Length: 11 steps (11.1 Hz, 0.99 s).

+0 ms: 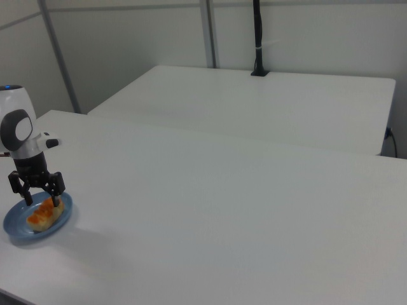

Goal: Put the bread on the table
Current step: 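Lower the gripper over the glazed bread roll on the plate, then close the gripper on the bread roll and lift it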

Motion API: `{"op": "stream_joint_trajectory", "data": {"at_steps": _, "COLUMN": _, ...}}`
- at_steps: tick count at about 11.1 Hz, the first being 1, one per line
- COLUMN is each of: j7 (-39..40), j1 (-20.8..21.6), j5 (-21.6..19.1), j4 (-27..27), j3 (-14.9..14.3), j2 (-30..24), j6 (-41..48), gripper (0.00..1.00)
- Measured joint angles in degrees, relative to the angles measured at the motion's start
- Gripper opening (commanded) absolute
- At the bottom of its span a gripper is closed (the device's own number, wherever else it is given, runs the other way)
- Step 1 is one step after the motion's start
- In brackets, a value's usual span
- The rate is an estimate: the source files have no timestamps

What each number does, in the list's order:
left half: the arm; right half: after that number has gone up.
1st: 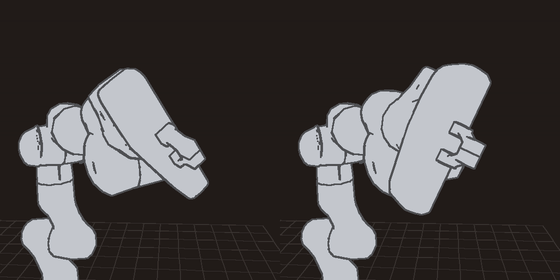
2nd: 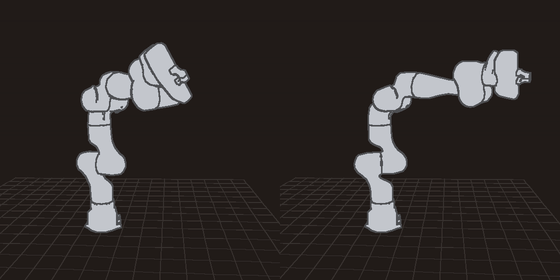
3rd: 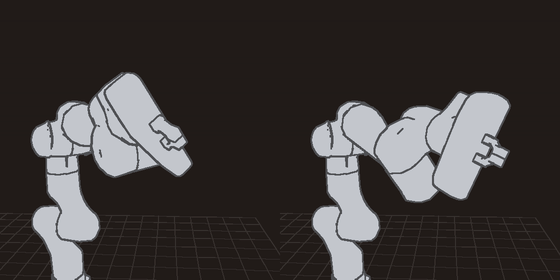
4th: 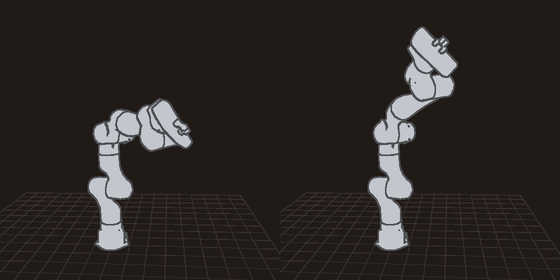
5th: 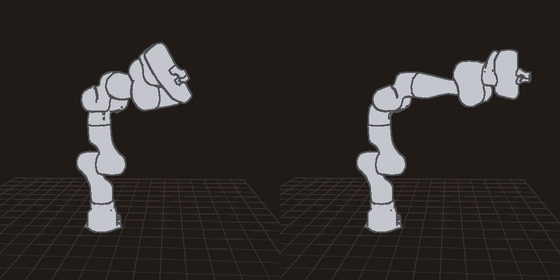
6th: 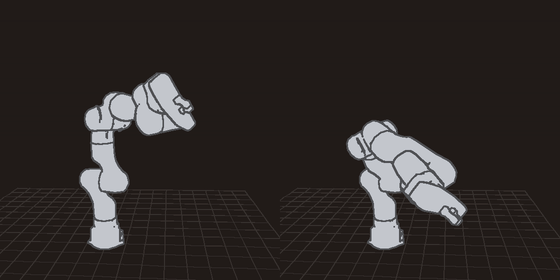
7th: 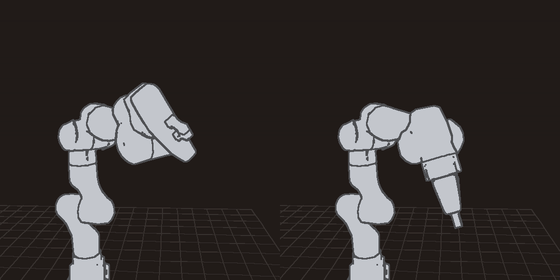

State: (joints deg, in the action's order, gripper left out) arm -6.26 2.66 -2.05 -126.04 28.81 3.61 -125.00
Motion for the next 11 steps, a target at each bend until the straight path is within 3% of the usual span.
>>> {"op": "stream_joint_trajectory", "data": {"at_steps": 1, "j7": -0.10, "j1": 0.09, "j5": 0.33, "j4": 0.00, "j3": 0.02, "j2": 0.89, "j6": -1.33, "gripper": 0.79}}
{"op": "stream_joint_trajectory", "data": {"at_steps": 3, "j7": -4.34, "j1": 1.08, "j5": 4.51, "j4": -0.01, "j3": 0.06, "j2": 3.08, "j6": -2.86, "gripper": 0.50}}
{"op": "stream_joint_trajectory", "data": {"at_steps": 4, "j7": -6.96, "j1": 1.95, "j5": 6.95, "j4": -0.01, "j3": 0.10, "j2": 4.32, "j6": -3.50, "gripper": 0.42}}
{"op": "stream_joint_trajectory", "data": {"at_steps": 8, "j7": -10.06, "j1": 2.60, "j5": 9.32, "j4": 2.21, "j3": 0.14, "j2": 5.61, "j6": -2.28, "gripper": 0.39}}
{"op": "stream_joint_trajectory", "data": {"at_steps": 11, "j7": -9.99, "j1": -0.67, "j5": 9.32, "j4": 7.86, "j3": -0.06, "j2": 3.07, "j6": 5.57, "gripper": 0.39}}
